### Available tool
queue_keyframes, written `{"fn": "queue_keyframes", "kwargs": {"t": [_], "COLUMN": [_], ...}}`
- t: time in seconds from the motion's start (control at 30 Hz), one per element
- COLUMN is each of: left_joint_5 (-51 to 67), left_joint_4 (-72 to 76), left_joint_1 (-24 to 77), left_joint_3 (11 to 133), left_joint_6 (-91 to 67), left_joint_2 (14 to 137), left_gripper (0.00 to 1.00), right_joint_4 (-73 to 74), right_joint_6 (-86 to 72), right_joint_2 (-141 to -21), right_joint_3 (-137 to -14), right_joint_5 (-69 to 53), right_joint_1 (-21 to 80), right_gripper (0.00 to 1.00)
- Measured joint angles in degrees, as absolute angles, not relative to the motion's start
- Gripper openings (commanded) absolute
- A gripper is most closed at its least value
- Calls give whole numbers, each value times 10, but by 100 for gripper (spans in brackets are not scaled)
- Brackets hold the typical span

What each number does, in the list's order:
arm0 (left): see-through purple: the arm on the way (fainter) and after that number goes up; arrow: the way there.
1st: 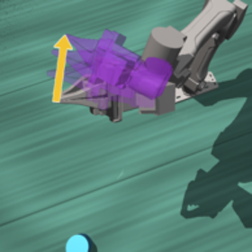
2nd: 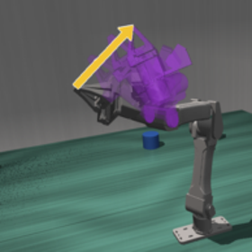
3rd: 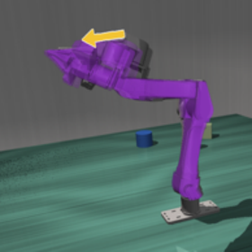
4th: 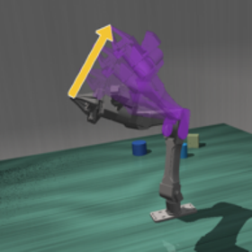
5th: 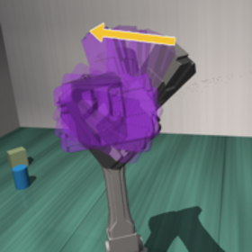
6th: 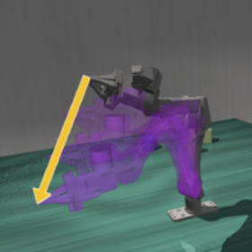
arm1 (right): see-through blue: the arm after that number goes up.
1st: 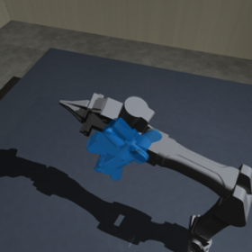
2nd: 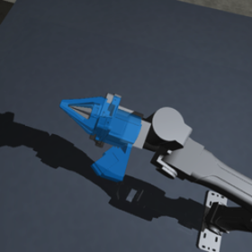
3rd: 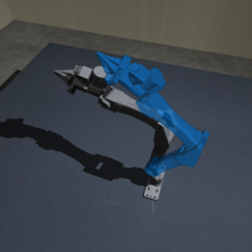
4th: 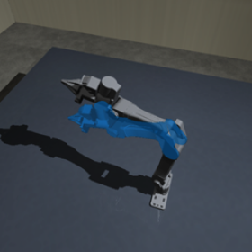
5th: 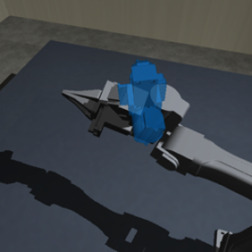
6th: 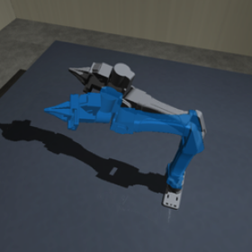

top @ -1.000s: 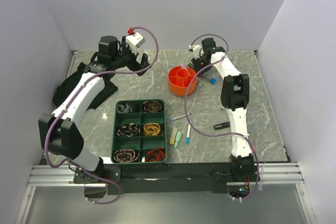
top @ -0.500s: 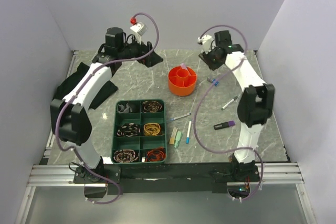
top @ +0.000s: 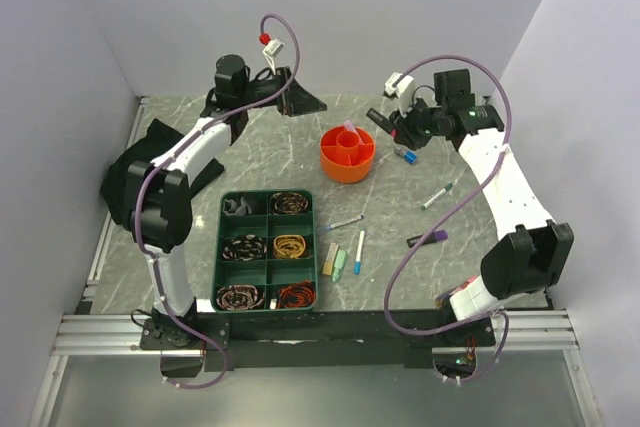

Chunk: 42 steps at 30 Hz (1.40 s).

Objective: Sort the stationery into containers
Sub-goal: Pick up the pen from the center of the board, then place the pen in the storage box.

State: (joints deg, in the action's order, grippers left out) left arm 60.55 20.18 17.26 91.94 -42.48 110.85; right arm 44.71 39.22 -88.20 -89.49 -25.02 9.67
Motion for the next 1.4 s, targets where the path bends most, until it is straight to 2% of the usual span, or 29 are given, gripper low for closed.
{"fn": "queue_keyframes", "kwargs": {"t": [0.1,0.27,0.53,0.63,0.87,0.97,1.0,1.03,1.17,1.2,1.23,1.27,1.3,1.4], "left_joint_5": [628,648,651,651,651,651,651,651,651,651,651,651,651,649], "left_joint_4": [247,273,253,248,232,231,231,231,230,231,232,232,233,234], "left_joint_1": [180,201,223,229,246,252,254,255,257,257,257,257,257,257], "left_joint_3": [911,900,894,886,872,872,872,872,872,872,872,872,872,871], "left_joint_6": [-472,-512,-510,-503,-497,-496,-496,-496,-494,-494,-495,-499,-504,-505], "left_joint_2": [1109,1113,1115,1115,1115,1115,1115,1115,1115,1115,1115,1115,1115,1115], "left_gripper": [85,80,60,48,46,38,30,26,16,4,1,1,1,1], "right_joint_4": [461,472,472,470,465,463,463,463,461,460,459,459,457,438], "right_joint_6": [410,430,434,434,434,434,434,434,434,434,434,434,434,416], "right_joint_2": [-873,-870,-867,-861,-857,-857,-857,-857,-856,-856,-856,-856,-855,-843], "right_joint_3": [-890,-886,-886,-886,-886,-886,-886,-886,-886,-886,-886,-885,-884,-866], "right_joint_5": [-266,-276,-277,-277,-277,-277,-277,-277,-271,-270,-268,-264,-261,-255], "right_joint_1": [115,155,177,180,196,203,206,208,214,215,215,216,216,217], "right_gripper": [8,8,8,8,8,8,8,8,8,10,14,21,38,53]}}
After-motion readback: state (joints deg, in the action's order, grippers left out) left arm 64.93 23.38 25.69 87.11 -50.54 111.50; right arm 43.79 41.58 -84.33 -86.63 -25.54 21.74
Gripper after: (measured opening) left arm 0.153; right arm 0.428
